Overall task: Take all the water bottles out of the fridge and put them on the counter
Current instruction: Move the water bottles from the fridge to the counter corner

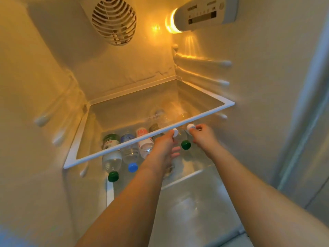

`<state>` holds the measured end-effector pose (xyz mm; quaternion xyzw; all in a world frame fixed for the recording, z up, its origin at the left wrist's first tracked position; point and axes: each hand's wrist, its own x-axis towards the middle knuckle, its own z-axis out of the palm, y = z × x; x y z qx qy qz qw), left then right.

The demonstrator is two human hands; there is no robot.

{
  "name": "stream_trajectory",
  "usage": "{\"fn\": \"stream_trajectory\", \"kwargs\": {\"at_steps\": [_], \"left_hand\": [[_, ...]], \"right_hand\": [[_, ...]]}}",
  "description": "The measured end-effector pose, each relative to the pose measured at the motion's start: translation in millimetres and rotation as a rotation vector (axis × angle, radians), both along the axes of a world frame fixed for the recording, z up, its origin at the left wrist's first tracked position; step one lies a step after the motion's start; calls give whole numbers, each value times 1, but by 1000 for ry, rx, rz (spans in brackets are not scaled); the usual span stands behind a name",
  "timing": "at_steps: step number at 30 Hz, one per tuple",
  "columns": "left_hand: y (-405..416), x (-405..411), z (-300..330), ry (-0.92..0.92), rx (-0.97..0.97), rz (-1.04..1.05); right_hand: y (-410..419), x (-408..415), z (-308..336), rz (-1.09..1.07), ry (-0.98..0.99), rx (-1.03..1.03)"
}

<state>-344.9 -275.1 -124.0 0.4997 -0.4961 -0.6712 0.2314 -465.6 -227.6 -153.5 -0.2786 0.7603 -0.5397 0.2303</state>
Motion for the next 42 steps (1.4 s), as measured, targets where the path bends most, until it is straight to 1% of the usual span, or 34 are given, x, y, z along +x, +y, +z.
{"fn": "stream_trajectory", "kwargs": {"at_steps": [6,10,14,16,18,25,31,34,35,38,40,42], "left_hand": [[-17,-19,-9,82,52,22],[-24,-22,-16,82,38,2],[-26,-19,-21,96,20,5],[-23,-19,-24,70,-11,18],[-15,-19,-26,49,-41,49],[9,-8,-40,46,-54,218],[32,15,-45,145,-101,280],[49,28,-37,264,-65,319],[54,32,-35,279,-58,324],[72,50,-26,290,-85,324],[85,64,-19,295,-119,317],[97,77,-13,219,-180,323]], "right_hand": [[-16,-5,-7,22,10,-7],[-17,-7,-9,-10,1,-45],[-14,-6,-15,-33,36,-116],[-12,-2,-17,-49,22,-143],[-10,3,-19,-73,4,-166],[13,16,-25,-144,-22,-245],[41,32,-25,-89,-46,-329],[56,43,-14,-75,-43,-369],[60,46,-11,-87,-36,-384],[78,57,2,-152,-33,-443],[90,63,10,-193,0,-448],[101,67,15,-227,63,-411]]}}
